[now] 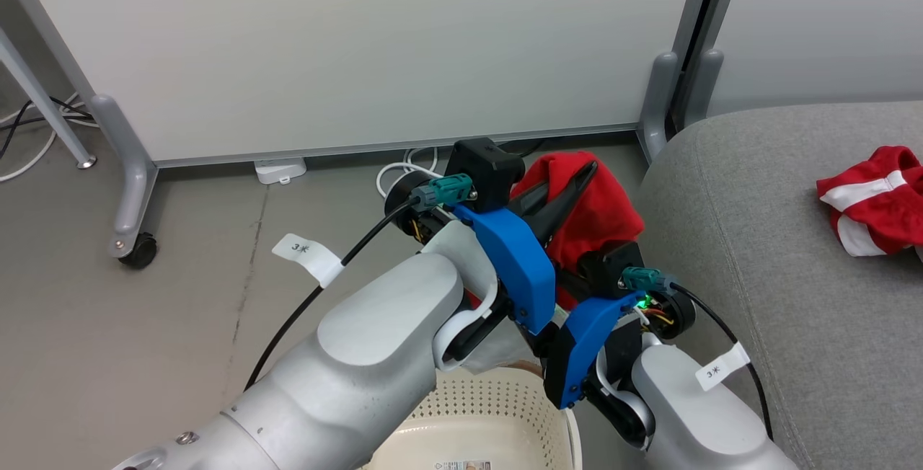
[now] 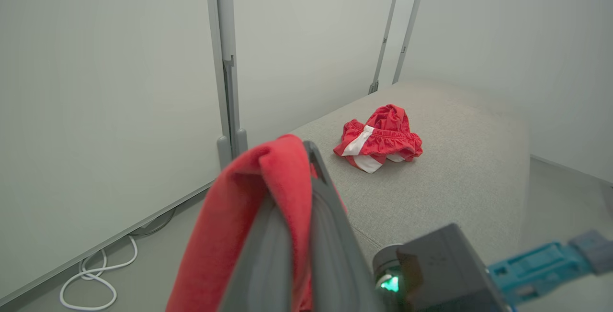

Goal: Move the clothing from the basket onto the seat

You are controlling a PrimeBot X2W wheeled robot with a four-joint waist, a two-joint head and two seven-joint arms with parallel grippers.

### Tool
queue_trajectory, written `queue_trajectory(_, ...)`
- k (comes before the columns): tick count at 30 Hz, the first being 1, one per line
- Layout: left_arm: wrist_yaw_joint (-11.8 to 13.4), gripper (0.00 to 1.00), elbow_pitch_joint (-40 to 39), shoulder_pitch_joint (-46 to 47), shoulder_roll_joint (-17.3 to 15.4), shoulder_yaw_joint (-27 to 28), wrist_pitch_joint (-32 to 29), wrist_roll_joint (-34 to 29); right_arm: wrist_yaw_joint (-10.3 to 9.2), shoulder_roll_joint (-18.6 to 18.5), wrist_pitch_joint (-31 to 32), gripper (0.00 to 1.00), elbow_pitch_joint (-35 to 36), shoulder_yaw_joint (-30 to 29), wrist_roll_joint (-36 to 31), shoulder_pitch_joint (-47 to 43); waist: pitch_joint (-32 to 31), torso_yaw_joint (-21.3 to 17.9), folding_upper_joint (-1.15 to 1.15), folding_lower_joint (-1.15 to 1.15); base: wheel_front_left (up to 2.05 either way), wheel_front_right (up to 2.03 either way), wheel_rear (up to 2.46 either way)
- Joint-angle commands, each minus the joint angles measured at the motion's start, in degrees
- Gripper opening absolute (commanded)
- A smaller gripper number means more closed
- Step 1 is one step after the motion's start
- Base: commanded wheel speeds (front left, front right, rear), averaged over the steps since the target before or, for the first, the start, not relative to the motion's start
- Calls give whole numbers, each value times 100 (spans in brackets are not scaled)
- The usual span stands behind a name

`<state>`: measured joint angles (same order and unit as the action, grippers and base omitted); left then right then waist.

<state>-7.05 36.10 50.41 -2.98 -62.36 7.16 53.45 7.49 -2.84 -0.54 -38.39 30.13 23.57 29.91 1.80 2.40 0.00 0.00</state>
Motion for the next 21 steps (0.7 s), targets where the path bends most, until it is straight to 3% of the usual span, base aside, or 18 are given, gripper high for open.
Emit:
queue_trajectory(1,3,0,-10,97,10,-33,16,24,1,-7,-81,100,-92,97,82,155,-6,3,0,0,0,0,0)
queue_trajectory(3,11,0,2,101,11,-48,22,39,1,-8,-151,100,-235,255,229,262,-12,5,0,0,0,0,0)
queue_trajectory(4,17,0,6,102,11,-54,26,50,1,-9,-190,82,-287,329,285,319,-14,4,0,0,0,0,0)
queue_trajectory(5,25,0,11,104,12,-60,32,47,1,-8,-236,0,-337,399,343,375,-13,0,0,0,0,0,0)
queue_trajectory(21,55,0,175,109,13,-133,87,140,1,-7,-723,0,-1014,969,739,726,-65,-165,0,0,0,0,0)
